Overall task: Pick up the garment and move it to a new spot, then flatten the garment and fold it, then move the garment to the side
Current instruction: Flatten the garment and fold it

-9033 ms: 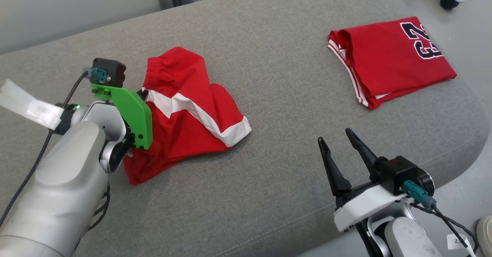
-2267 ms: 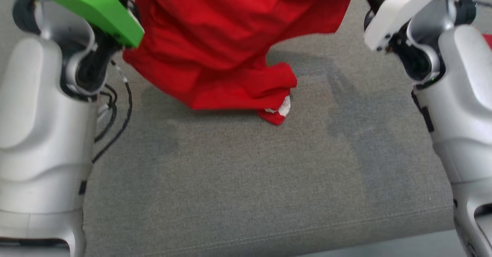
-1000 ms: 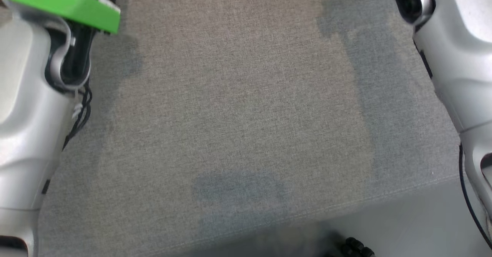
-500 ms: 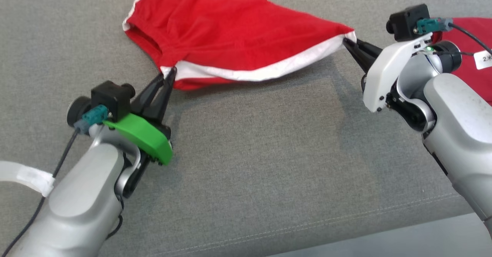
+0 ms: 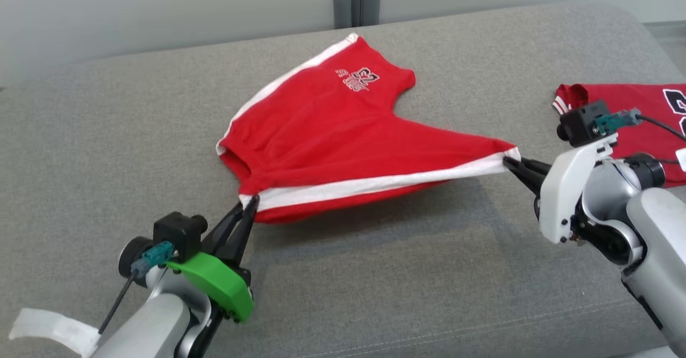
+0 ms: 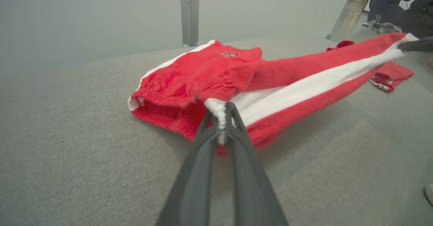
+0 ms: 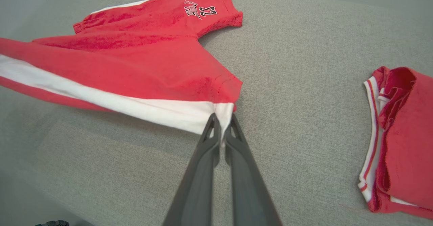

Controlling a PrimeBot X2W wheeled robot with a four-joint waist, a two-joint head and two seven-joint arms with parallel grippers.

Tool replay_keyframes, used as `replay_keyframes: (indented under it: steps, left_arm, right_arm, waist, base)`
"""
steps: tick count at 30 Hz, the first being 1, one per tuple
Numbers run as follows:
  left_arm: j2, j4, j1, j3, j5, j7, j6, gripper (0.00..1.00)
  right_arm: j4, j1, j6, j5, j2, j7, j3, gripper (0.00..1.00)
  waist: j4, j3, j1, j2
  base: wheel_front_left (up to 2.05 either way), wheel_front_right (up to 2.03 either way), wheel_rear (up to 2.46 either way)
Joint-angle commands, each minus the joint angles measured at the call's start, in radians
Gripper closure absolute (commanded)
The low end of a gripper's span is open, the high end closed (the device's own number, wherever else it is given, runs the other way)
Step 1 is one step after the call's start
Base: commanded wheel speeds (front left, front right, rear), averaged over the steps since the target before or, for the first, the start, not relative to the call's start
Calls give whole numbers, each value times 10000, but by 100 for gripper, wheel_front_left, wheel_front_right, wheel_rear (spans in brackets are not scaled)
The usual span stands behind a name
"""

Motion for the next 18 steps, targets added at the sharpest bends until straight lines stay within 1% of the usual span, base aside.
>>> replay_keyframes:
  steps: [1, 4, 8, 9, 12, 15, 18]
  left_arm:
    - [109, -66, 235, -1, -18, 25, 64, 100]
    - [259, -427, 733, -92, -44, 53, 262, 100]
    - [474, -989, 1363, -150, -61, 115, 629, 100]
    - [547, -1268, 1685, -161, -95, 142, 852, 100]
    - [666, -1699, 2117, -187, -135, 172, 1174, 100]
    - [778, -2069, 2478, -277, -102, 249, 1393, 100]
    - [811, -2354, 2663, -329, -120, 276, 1477, 100]
  right_arm:
    - [-139, 270, -14, -9, -75, 98, -121, 100]
    - [-800, 1078, -16, -56, -65, 516, -650, 100]
    - [-1612, 2176, -16, -200, 126, 1083, -1338, 100]
    - [-2073, 2737, -14, -284, 207, 1387, -1642, 100]
    - [-2771, 3583, -13, -152, 436, 1826, -2141, 100]
    - [-3438, 4220, -13, -323, 550, 2188, -2712, 100]
    - [-3928, 4481, -11, -643, 707, 2407, -3184, 100]
  waist:
    - [168, -448, 1, -1]
    - [188, -614, 1, -1]
    - [182, -767, 1, -1]
    - [192, -818, 1, -1]
    - [218, -851, 1, -1]
    - [240, -834, 1, -1]
    - [288, -777, 1, -1]
  base:
    - [0, 0, 0]
    - [0, 0, 0]
    - [0, 0, 0]
    - [0, 0, 0]
    - [0, 0, 0]
    - [0, 0, 0]
    - [0, 0, 0]
